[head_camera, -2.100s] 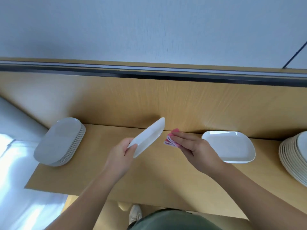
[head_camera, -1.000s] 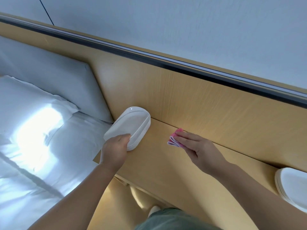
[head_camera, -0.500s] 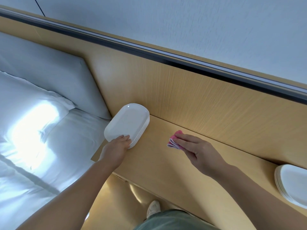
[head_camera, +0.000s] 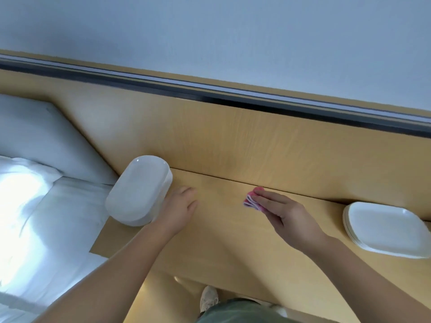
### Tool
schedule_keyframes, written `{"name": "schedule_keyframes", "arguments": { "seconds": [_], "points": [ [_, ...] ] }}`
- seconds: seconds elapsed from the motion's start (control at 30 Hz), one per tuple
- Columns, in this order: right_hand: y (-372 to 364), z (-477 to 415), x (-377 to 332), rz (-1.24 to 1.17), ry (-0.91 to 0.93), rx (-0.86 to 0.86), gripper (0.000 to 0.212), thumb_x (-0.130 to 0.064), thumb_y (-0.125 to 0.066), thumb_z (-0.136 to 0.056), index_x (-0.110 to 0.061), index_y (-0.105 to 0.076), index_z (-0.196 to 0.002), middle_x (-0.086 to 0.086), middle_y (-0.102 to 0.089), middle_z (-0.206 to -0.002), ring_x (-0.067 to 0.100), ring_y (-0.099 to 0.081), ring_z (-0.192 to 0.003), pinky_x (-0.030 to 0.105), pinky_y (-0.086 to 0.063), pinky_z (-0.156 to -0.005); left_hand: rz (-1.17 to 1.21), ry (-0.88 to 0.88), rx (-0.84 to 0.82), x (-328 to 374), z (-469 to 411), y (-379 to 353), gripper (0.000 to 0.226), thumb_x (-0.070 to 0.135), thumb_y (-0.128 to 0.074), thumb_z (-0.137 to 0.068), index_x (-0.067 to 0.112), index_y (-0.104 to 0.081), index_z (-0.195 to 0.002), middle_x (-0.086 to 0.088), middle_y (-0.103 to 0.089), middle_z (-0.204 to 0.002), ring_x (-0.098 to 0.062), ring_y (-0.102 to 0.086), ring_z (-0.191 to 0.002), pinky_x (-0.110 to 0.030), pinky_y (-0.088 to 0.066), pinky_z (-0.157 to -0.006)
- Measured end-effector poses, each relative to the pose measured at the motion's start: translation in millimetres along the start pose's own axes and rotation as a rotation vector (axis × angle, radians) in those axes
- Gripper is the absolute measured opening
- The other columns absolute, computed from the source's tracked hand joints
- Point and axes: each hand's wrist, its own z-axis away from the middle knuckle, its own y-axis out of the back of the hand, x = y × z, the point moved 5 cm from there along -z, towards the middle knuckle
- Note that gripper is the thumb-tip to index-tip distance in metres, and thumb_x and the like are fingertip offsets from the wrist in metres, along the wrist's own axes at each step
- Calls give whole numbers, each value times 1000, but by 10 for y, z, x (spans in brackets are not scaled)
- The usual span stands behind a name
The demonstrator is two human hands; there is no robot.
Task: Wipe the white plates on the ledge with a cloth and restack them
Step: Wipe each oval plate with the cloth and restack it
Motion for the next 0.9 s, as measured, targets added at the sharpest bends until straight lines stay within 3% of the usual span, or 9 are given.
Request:
{"name": "schedule_keyframes", "arguments": {
  "seconds": [0.2,0.33,0.47,0.53,0.6,0.7,0.8,0.9],
  "points": [
    [640,676,426,30,-187,170,35,-22,-48,-98,-11,-65,-127,-10,-58,-132,1,-49,-128,15,-38,-105,87,-147,-47,1126,-386,-534,24,26,-39,-101,12,-58,-95,0,-57,-93,-25,-55,-86,-34,-42,-72],
    [1051,1199,662,91,-283,271,36,-29,-45,-103,-8,-66,-124,-13,-58,-127,-8,-48,-124,13,-38,-103,40,-237,-118,1769,-491,-939,31,32,-34,-103,10,-53,-93,-3,-56,-82,-27,-51,-76,-35,-37,-64],
    [1354,1716,937,134,-402,294,35,-27,-48,-99,-13,-64,-128,-10,-58,-132,-3,-48,-128,13,-36,-105,5,-324,-153,2402,-567,-1292,34,35,-34,-103,13,-42,-78,5,-36,-63,-25,-41,-67,-33,-24,-59],
    [1479,1947,1080,166,-452,295,33,-22,-52,-98,-16,-64,-128,-7,-58,-134,1,-49,-129,16,-37,-106,-40,-346,-186,2687,-599,-1481,39,39,-33,-102,14,-41,-74,4,-35,-62,-23,-41,-68,-32,-25,-60],
    [1585,2118,1201,164,-477,301,33,-21,-54,-97,-16,-65,-128,-5,-60,-134,4,-52,-128,19,-39,-106,-87,-368,-224,2921,-635,-1673,39,41,-33,-102,15,-42,-75,0,-48,-68,-26,-48,-72,-32,-26,-60],
    [1716,2279,1367,152,-473,315,33,-22,-53,-97,-13,-65,-126,-5,-62,-131,5,-52,-127,21,-41,-106,-112,-331,-285,3196,-715,-1928,35,43,-33,-102,15,-49,-90,-7,-63,-86,-29,-59,-83,-32,-32,-60],
    [1813,2393,1528,143,-460,310,32,-18,-53,-97,-11,-65,-126,-3,-63,-130,5,-52,-128,23,-41,-107,-66,-250,-332,3393,-763,-2114,36,44,-34,-101,12,-50,-110,-8,-65,-99,-30,-60,-92,-32,-38,-66],
    [1898,2481,1649,143,-444,304,32,-15,-54,-96,-11,-65,-127,-3,-62,-130,6,-53,-127,25,-42,-106,32,-149,-359,3502,-792,-2253,33,43,-40,-99,13,-51,-104,-7,-63,-96,-28,-60,-90,-35,-43,-70]
  ]
}}
